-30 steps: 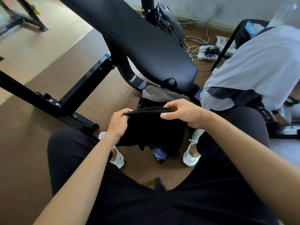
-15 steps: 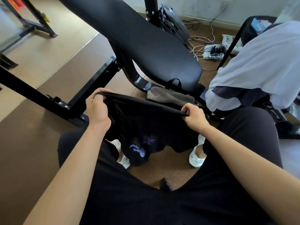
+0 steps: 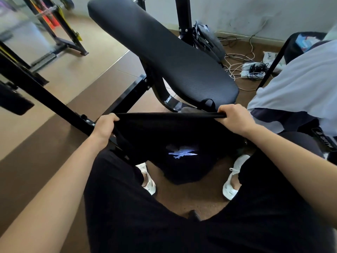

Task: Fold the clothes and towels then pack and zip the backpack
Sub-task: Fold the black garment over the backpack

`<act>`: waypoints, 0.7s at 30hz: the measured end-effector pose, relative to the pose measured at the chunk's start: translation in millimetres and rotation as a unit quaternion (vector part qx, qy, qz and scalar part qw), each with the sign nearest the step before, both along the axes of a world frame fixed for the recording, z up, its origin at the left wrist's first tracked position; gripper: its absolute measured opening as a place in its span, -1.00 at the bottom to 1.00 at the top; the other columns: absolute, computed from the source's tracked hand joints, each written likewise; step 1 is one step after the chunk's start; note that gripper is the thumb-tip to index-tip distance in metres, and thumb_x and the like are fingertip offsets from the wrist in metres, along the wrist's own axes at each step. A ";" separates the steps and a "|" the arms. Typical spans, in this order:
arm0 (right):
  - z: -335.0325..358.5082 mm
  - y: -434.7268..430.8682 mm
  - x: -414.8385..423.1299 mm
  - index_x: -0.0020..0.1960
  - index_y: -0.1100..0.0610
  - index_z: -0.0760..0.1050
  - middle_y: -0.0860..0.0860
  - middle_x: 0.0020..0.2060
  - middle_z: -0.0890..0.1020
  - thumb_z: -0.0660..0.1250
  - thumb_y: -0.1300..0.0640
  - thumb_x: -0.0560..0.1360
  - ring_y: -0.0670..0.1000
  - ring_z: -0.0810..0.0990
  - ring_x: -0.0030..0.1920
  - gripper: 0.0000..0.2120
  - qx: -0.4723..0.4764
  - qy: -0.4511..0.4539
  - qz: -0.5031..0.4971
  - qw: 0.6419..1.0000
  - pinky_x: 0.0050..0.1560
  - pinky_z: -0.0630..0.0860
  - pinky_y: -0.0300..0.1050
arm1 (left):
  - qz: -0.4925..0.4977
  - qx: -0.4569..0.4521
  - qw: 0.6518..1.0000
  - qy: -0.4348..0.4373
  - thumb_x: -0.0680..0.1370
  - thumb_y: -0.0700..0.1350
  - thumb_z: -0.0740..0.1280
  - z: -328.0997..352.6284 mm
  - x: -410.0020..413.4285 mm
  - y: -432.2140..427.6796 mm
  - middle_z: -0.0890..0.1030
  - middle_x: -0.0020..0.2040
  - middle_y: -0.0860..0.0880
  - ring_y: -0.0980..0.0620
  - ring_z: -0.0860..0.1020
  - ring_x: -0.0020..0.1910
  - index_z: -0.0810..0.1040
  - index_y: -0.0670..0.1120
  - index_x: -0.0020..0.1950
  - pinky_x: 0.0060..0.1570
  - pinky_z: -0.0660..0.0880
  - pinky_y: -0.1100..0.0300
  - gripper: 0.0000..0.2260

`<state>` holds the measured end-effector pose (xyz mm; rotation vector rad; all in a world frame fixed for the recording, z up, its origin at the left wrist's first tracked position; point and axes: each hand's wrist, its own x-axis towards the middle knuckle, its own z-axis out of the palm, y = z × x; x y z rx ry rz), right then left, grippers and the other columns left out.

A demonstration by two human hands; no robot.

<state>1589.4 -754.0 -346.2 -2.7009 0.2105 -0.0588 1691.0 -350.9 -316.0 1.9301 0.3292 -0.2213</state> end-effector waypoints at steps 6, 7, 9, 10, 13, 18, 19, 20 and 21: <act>26.0 6.9 19.4 -0.22 0.00 0.55 -0.02 -0.26 0.56 0.43 -0.28 0.44 0.21 0.61 -0.08 -0.65 -0.047 -0.039 0.010 0.998 -0.14 0.45 0.00 | -0.068 0.081 0.991 0.078 0.54 -0.06 0.24 -26.6 -0.3 14.2 0.57 -0.11 -0.14 -0.12 0.52 -0.13 0.57 -0.14 -0.07 -0.09 0.37 0.01 -0.81; 28.1 7.6 23.5 -0.23 0.02 0.55 -0.02 -0.27 0.56 0.43 -0.29 0.44 0.22 0.61 -0.08 -0.63 -0.049 -0.057 -0.004 0.997 -0.14 0.44 -0.01 | -0.102 0.097 0.988 0.066 0.59 -0.09 0.22 -29.1 -0.5 14.6 0.57 -0.12 -0.14 -0.11 0.53 -0.15 0.60 -0.17 -0.04 -0.12 0.38 0.04 -0.79; 33.2 10.2 31.9 -0.25 0.07 0.56 0.01 -0.29 0.54 0.41 -0.32 0.43 0.25 0.62 -0.10 -0.57 -0.062 -0.075 -0.028 0.995 -0.17 0.40 -0.03 | -0.163 0.141 0.976 0.042 0.66 -0.16 0.15 -32.6 -1.2 14.7 0.55 -0.19 -0.15 -0.11 0.51 -0.20 0.61 -0.19 -0.03 -0.16 0.36 0.07 -0.74; 36.2 11.2 36.6 -0.26 0.09 0.55 0.02 -0.30 0.54 0.40 -0.36 0.41 0.25 0.62 -0.12 -0.51 -0.069 -0.077 -0.042 0.994 -0.18 0.39 -0.03 | -0.188 0.164 0.968 0.033 0.68 -0.18 0.12 -34.1 -1.4 15.3 0.54 -0.21 -0.14 -0.11 0.49 -0.22 0.60 -0.18 -0.01 -0.19 0.33 0.08 -0.73; 49.1 15.9 48.9 -0.27 0.12 0.56 0.05 -0.30 0.54 0.33 -0.54 0.29 0.20 0.54 -0.20 -0.33 -0.069 -0.062 -0.094 0.991 -0.13 0.43 -0.01 | -0.227 0.218 0.949 0.014 0.70 -0.24 0.10 -37.1 -1.8 14.4 0.52 -0.32 -0.04 -0.03 0.45 -0.34 0.63 -0.17 0.04 -0.33 0.29 0.10 -0.70; 72.4 20.2 64.6 -0.21 0.09 0.56 0.05 -0.22 0.57 0.34 -0.54 0.23 0.17 0.51 -0.14 -0.35 -0.035 -0.001 -0.080 0.996 -0.04 0.45 0.01 | -0.138 0.185 0.972 0.047 0.67 -0.29 0.09 -50.9 3.1 11.4 0.53 -0.31 -0.04 -0.01 0.46 -0.36 0.66 -0.09 0.08 -0.34 0.35 0.15 -0.66; 75.2 17.0 67.3 -0.20 0.07 0.57 0.03 -0.21 0.58 0.39 -0.47 0.26 0.16 0.53 -0.11 -0.42 -0.020 0.009 -0.055 0.998 -0.05 0.45 0.00 | -0.116 0.166 0.977 0.067 0.66 -0.31 0.07 -53.8 4.3 11.1 0.54 -0.24 -0.08 -0.03 0.50 -0.30 0.64 -0.09 0.06 -0.29 0.41 0.14 -0.65; 77.5 12.5 70.1 -0.20 0.06 0.57 0.02 -0.21 0.60 0.44 -0.38 0.30 0.16 0.57 -0.09 -0.51 -0.007 0.013 -0.023 1.000 -0.05 0.47 -0.01 | -0.097 0.145 0.981 0.088 0.66 -0.32 0.05 -55.0 3.9 10.7 0.57 -0.16 -0.10 -0.05 0.54 -0.21 0.62 -0.07 0.03 -0.23 0.49 0.09 -0.65; 79.5 7.4 72.5 -0.20 0.06 0.56 0.00 -0.22 0.60 0.48 -0.29 0.33 0.16 0.59 -0.08 -0.59 0.001 0.008 0.008 1.000 -0.06 0.51 0.00 | -0.079 0.125 0.983 0.106 0.67 -0.32 0.04 -55.7 2.3 11.3 0.59 -0.07 -0.08 -0.05 0.57 -0.12 0.58 -0.03 0.02 -0.14 0.57 0.03 -0.65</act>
